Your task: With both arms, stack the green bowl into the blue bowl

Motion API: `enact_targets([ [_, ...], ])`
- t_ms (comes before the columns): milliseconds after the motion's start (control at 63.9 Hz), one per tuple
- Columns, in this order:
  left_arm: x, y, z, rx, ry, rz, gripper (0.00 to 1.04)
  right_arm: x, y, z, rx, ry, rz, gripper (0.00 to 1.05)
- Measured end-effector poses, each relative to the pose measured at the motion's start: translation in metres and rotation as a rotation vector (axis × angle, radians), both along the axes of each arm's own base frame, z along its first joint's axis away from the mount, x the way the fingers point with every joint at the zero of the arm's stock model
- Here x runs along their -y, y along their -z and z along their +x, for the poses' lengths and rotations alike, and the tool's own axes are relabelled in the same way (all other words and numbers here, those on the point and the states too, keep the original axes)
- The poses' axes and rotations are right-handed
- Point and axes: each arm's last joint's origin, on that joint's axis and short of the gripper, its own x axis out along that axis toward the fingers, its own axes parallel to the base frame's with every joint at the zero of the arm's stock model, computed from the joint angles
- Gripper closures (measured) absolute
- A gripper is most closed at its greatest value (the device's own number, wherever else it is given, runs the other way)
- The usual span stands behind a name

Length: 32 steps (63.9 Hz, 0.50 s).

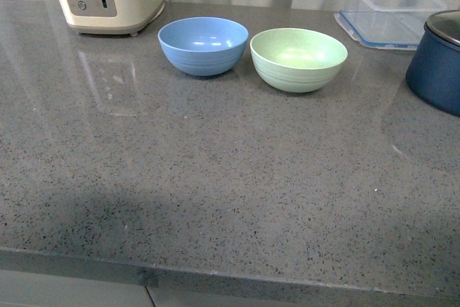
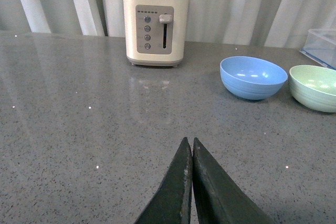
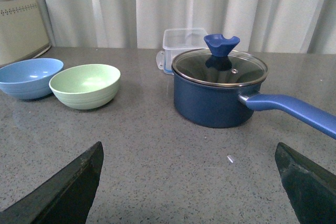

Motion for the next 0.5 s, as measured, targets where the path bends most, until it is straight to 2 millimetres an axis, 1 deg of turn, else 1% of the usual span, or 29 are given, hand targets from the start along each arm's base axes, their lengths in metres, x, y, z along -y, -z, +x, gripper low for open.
enact_targets([
  [500,0.0,-0.001,-0.014,0.004,0.0,0.0,1.01,0.0,0.0,0.0,0.0,0.0,0.0,0.1],
])
